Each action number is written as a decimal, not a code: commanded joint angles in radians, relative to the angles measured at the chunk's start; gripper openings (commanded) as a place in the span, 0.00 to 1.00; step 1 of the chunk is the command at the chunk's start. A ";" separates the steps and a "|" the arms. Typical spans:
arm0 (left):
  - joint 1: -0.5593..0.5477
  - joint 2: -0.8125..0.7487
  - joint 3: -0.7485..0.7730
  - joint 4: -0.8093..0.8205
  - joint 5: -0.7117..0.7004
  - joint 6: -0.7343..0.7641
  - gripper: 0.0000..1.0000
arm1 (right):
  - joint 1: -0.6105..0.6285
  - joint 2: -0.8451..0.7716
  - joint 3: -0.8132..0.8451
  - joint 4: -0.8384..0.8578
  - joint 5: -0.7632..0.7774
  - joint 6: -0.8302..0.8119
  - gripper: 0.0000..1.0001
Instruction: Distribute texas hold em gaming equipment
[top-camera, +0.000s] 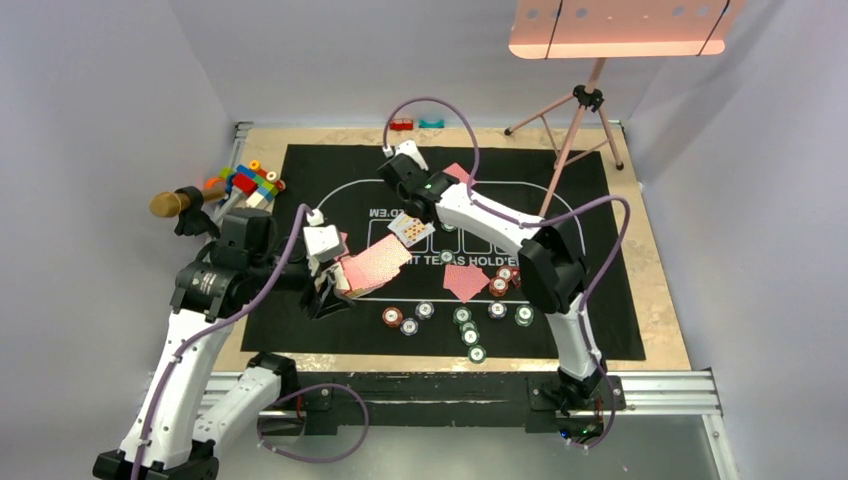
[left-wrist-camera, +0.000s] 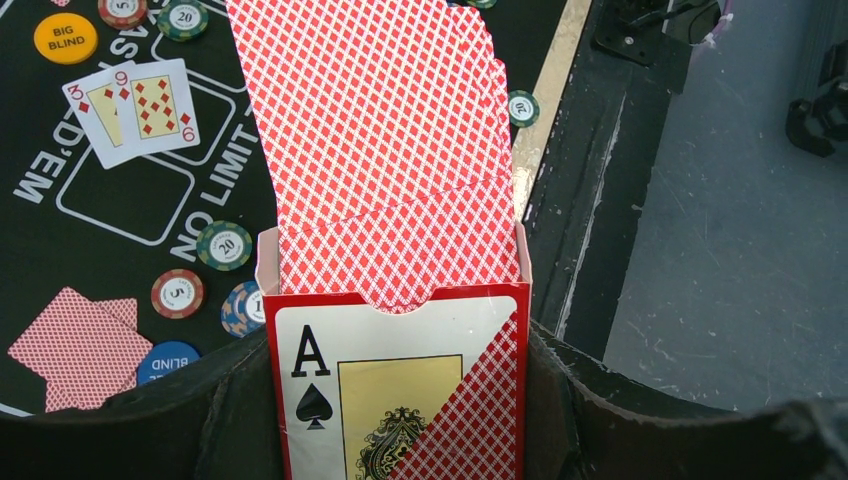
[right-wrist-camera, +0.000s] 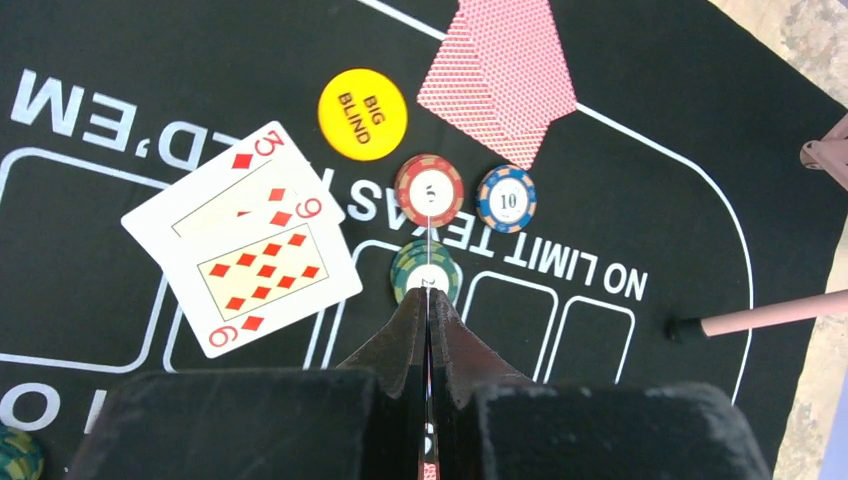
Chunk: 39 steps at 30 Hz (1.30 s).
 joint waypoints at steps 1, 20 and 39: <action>0.008 -0.017 0.058 -0.004 0.059 0.013 0.00 | 0.055 0.064 0.056 0.029 0.087 -0.023 0.00; 0.008 -0.057 0.105 -0.080 0.081 0.029 0.00 | 0.142 0.188 0.033 0.061 0.028 0.032 0.08; 0.008 -0.045 0.119 -0.070 0.062 0.040 0.00 | 0.155 0.141 -0.021 0.098 -0.159 0.063 0.53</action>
